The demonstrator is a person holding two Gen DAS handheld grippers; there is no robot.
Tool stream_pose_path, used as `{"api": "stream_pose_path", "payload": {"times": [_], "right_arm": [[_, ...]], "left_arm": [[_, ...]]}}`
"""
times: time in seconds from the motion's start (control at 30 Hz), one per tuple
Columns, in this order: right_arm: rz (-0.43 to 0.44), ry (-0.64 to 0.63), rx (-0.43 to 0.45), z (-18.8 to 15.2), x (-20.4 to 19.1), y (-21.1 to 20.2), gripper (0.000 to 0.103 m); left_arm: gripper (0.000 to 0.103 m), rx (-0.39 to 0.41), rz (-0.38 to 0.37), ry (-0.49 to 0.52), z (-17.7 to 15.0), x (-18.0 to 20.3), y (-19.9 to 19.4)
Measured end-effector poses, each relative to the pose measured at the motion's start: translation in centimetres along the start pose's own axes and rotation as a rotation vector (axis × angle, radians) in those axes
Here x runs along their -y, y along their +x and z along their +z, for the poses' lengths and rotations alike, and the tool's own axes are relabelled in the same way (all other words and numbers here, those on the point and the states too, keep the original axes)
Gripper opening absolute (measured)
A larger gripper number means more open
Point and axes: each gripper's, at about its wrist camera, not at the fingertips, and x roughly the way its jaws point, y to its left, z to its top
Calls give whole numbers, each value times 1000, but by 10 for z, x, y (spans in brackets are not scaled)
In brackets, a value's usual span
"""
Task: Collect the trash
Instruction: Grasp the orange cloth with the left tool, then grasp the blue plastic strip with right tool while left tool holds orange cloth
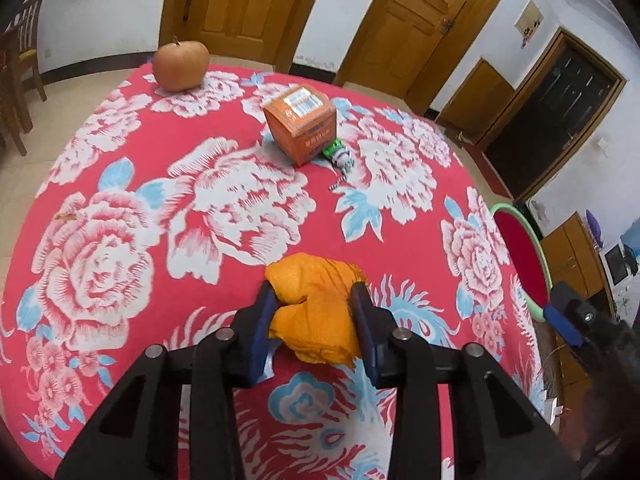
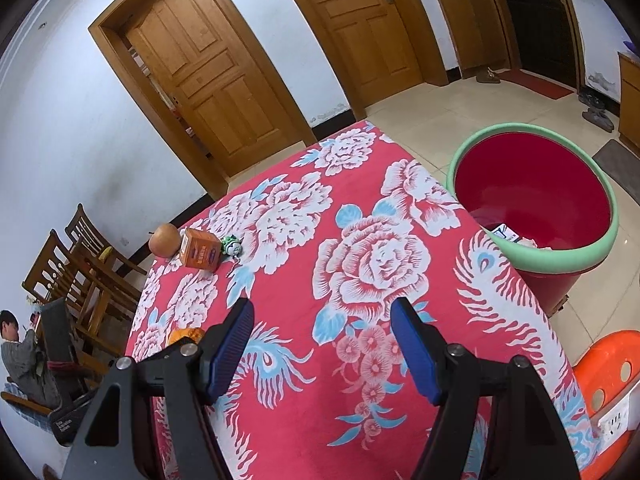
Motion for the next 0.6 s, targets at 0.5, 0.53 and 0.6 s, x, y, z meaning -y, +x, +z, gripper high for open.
{"api": "stream_pose_path", "payload": {"times": [0.5, 0.53, 0.6], "right_arm": [[58, -127, -42, -22, -64, 15, 83], [69, -141, -53, -25, -69, 17, 88], [89, -178, -81, -31, -83, 26, 88]], "left_arm": [[38, 133, 88, -71, -3, -49, -57], [38, 133, 98, -78, -5, -54, -59], [38, 134, 113, -93, -9, -65, -62]]}}
